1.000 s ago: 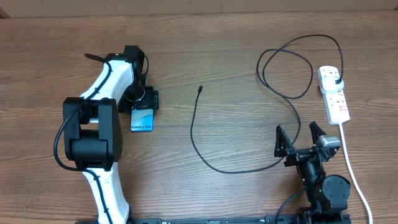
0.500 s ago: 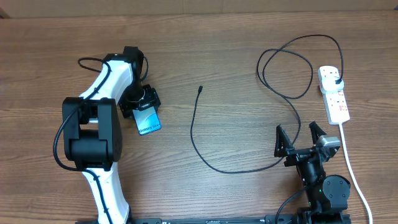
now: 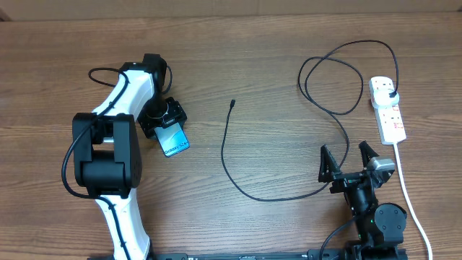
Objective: Plug charger to phone and switch on socket
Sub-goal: 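Lift the smartphone with the left gripper and tilt it upright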
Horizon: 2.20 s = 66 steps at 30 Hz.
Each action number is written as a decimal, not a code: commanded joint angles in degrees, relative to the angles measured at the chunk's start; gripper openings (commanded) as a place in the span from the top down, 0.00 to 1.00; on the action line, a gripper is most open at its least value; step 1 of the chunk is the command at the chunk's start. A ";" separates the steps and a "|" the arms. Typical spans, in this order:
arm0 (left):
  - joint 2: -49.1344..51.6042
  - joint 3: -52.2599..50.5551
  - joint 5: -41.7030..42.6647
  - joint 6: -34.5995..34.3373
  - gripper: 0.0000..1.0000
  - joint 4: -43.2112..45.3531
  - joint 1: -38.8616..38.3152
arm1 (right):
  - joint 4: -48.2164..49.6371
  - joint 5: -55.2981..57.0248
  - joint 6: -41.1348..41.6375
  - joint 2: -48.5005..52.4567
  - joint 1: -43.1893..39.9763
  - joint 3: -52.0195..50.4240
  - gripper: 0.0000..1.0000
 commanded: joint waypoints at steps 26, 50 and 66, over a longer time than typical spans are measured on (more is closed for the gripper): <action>3.26 25.55 6.60 0.70 0.36 -21.18 -0.20 | 0.26 -0.35 -0.07 -0.57 -0.37 -0.61 0.00; 3.28 28.89 40.33 1.95 0.37 -27.06 -0.17 | 0.26 -0.33 -0.07 -0.57 -0.37 -0.61 0.00; 3.28 28.89 49.37 -4.26 0.33 -33.18 -0.15 | 0.26 -0.35 -0.07 -0.57 -0.37 -0.61 0.00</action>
